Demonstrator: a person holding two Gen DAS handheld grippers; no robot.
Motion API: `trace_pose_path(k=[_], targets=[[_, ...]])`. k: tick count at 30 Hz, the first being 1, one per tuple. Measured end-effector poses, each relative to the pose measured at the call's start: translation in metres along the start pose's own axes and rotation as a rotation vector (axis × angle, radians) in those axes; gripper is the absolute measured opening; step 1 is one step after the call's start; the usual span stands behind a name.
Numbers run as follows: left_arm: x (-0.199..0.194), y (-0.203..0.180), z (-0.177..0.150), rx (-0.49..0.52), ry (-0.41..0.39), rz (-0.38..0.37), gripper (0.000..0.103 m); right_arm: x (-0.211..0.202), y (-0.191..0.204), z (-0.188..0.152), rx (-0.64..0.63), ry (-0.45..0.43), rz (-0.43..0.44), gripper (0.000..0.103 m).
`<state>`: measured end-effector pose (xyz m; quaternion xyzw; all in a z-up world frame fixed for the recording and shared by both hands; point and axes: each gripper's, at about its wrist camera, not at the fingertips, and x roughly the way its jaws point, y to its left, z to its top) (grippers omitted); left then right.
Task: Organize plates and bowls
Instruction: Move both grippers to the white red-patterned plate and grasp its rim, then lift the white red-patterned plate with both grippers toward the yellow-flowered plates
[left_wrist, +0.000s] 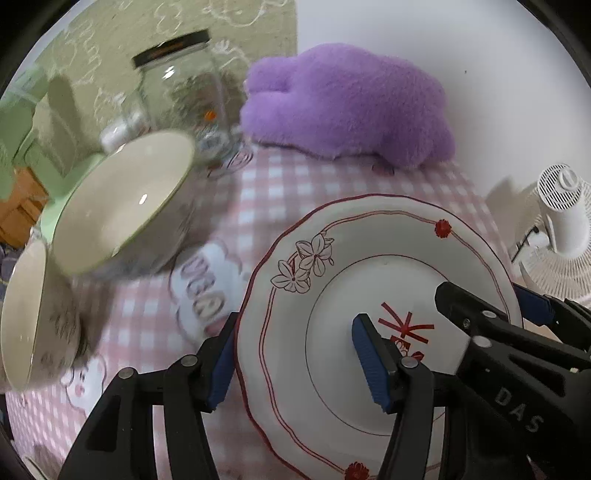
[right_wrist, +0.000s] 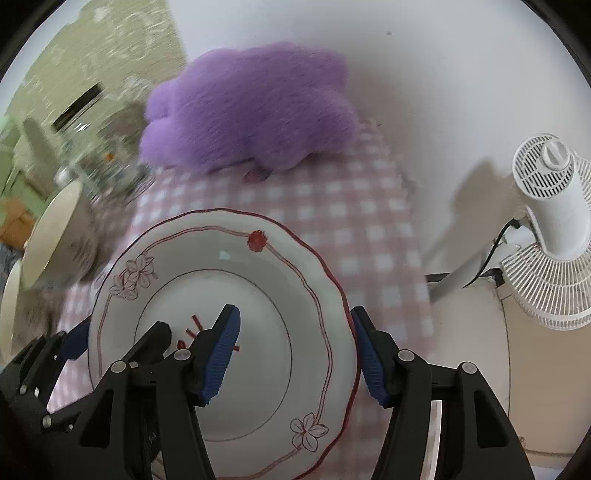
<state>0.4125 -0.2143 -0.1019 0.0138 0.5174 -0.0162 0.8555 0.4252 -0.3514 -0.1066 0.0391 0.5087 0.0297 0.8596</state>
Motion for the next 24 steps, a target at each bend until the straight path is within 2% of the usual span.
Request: trace_pose_path(k=[5, 24], targets=[[-0.013, 0.013, -0.025, 0.003, 0.027, 0.001, 0.061, -0.012, 0.014, -0.025, -0.021, 0.032, 0.029, 0.064], [-0.067, 0.072, -0.124, -0.086, 0.115, 0.025, 0.061, -0.055, 0.076, -0.115, -0.075, 0.121, 0.067, 0.064]])
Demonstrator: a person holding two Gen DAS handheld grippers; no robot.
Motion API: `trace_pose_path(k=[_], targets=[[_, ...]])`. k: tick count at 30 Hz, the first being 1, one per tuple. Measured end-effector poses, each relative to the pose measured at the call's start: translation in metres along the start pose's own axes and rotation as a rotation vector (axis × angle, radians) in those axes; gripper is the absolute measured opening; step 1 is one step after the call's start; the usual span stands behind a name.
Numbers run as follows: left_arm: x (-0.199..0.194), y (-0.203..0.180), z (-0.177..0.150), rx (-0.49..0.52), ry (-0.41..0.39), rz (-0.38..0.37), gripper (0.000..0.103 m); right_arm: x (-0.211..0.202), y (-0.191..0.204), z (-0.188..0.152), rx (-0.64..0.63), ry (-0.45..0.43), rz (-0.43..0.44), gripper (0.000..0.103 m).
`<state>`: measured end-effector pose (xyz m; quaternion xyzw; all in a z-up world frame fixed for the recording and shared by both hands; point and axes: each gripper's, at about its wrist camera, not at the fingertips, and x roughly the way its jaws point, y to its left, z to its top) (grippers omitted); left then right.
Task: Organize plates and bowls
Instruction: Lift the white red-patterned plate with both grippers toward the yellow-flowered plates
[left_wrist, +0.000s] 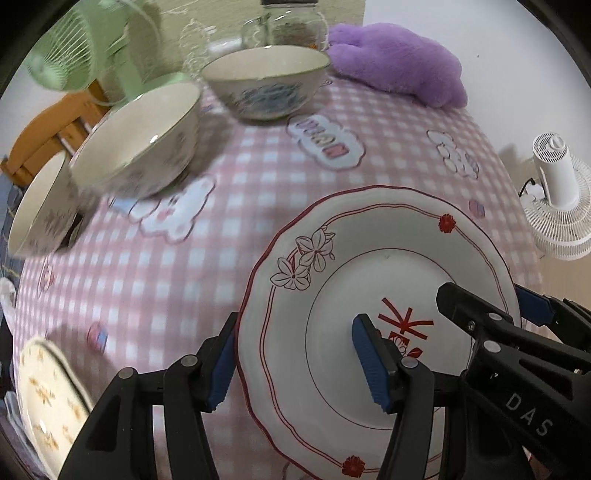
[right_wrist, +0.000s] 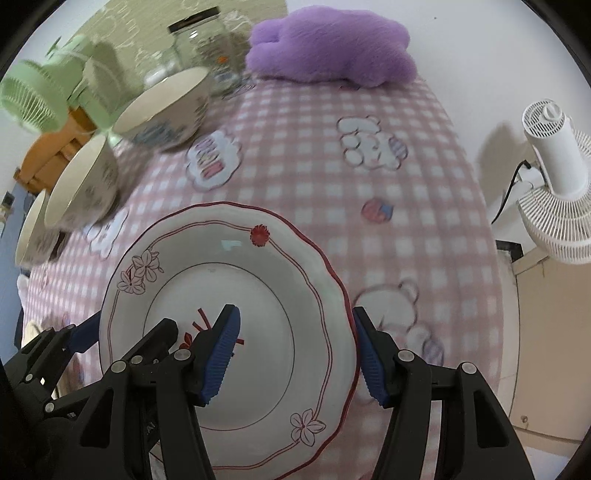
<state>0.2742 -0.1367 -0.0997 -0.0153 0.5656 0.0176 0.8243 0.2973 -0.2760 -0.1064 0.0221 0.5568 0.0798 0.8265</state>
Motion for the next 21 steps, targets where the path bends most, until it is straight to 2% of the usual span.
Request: trace_pose_path(k=[7, 13, 19, 21], targets=[[-0.008, 0.014, -0.022, -0.026, 0.035, 0.005, 0.061, -0.008, 0.015, -0.027, 0.018, 0.03, 0.01, 0.064], [-0.01, 0.016, -0.025, -0.026, 0.015, 0.0, 0.061, -0.012, 0.018, -0.032, 0.002, 0.031, 0.038, 0.064], [-0.009, 0.018, -0.025, -0.02, -0.003, -0.021, 0.058, -0.016, 0.016, -0.03, -0.1, -0.017, 0.035, 0.064], [-0.008, 0.022, -0.023, -0.039, 0.003, -0.039, 0.056, -0.014, 0.014, -0.029, -0.116, -0.005, 0.042, 0.056]])
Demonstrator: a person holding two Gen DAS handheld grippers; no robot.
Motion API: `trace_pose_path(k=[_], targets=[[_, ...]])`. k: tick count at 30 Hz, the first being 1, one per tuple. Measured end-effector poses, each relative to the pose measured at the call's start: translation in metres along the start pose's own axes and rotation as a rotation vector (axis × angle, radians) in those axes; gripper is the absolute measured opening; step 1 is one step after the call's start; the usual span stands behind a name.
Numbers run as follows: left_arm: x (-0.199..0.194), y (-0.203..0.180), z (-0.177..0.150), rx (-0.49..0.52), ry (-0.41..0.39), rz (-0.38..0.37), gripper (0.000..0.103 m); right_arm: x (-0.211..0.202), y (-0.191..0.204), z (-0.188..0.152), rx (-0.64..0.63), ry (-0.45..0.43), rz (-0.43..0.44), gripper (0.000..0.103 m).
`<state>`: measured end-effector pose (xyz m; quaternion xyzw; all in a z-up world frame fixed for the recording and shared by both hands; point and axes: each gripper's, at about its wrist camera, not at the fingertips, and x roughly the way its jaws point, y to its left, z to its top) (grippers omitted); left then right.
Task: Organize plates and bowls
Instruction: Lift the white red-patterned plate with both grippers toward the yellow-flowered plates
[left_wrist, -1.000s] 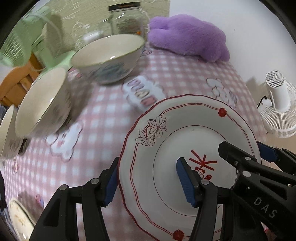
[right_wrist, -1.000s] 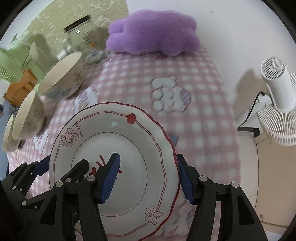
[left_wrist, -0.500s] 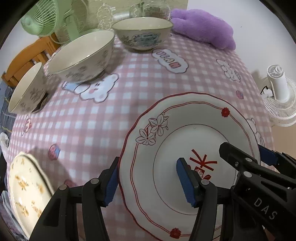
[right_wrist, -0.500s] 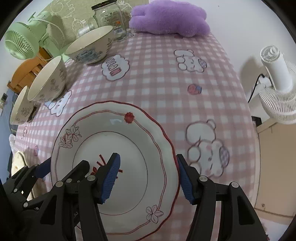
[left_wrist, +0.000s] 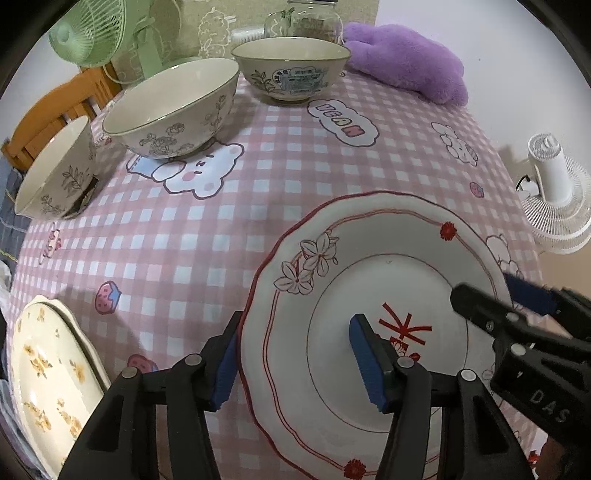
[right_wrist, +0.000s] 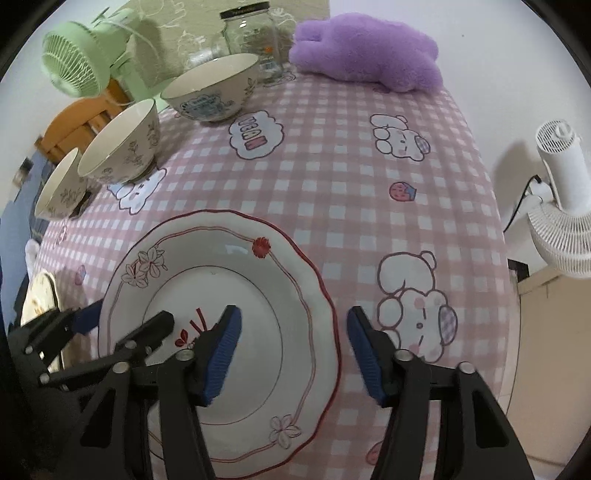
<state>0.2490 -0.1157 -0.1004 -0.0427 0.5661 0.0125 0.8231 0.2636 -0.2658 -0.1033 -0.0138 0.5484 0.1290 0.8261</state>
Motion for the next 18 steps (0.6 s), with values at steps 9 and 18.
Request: trace_pose_path(k=[9, 18], targets=[[0.0, -0.007, 0.002, 0.004, -0.01, 0.039, 0.057, 0.017, -0.002, -0.001, 0.01, 0.049, 0.019, 0.049], [-0.01, -0.02, -0.002, -0.019, -0.002, 0.096, 0.055, 0.008, 0.003, -0.003, -0.016, 0.048, -0.057, 0.05]])
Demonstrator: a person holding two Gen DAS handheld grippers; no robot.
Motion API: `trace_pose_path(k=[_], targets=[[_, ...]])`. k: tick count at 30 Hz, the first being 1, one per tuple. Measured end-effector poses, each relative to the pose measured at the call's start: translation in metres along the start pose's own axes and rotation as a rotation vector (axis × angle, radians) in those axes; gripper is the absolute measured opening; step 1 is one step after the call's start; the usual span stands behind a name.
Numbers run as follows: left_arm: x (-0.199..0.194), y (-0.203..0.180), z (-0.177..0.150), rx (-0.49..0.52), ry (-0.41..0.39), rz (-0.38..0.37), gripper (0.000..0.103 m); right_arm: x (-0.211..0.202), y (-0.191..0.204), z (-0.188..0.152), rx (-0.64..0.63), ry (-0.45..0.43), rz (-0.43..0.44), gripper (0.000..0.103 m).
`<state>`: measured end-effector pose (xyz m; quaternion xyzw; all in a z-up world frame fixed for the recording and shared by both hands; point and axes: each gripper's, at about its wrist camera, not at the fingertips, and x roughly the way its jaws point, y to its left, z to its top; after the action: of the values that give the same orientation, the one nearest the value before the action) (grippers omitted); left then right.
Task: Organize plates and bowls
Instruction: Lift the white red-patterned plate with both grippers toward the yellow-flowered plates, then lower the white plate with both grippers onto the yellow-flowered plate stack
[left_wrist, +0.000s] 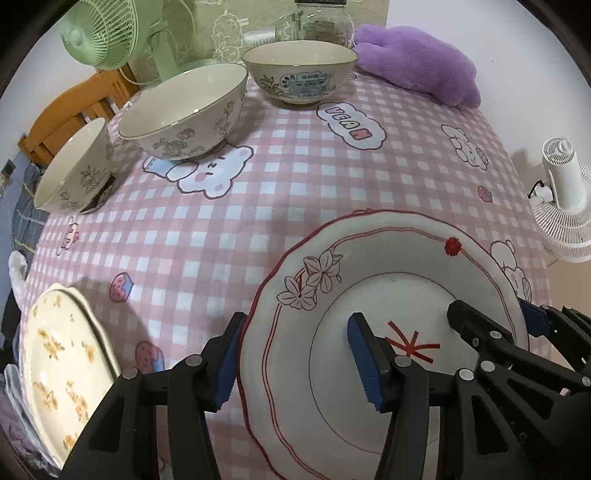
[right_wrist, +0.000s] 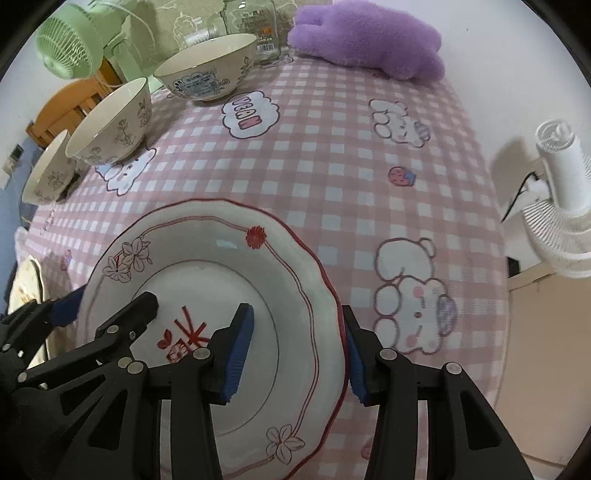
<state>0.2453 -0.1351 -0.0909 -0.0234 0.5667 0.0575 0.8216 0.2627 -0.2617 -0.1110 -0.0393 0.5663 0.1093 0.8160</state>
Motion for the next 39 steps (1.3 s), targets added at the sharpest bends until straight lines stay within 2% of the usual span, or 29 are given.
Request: trace_pose_path(k=[10, 20, 31, 39], targets=[[-0.024, -0.008, -0.018, 0.032, -0.006, 0.013, 0.055, -0.02, -0.009, -0.017, 0.041, -0.001, 0.026, 0.05], [-0.053, 0.011, -0.035, 0.039, -0.051, -0.013, 0.055, -0.053, 0.011, -0.039, 0.046, -0.035, 0.012, 0.05], [-0.074, 0.062, -0.053, 0.049, -0.068, -0.091, 0.055, -0.085, 0.062, -0.06, 0.063, -0.054, -0.049, 0.05], [-0.081, 0.117, -0.065, 0.04, -0.073, -0.108, 0.055, -0.094, 0.115, -0.067, 0.08, -0.063, -0.057, 0.05]])
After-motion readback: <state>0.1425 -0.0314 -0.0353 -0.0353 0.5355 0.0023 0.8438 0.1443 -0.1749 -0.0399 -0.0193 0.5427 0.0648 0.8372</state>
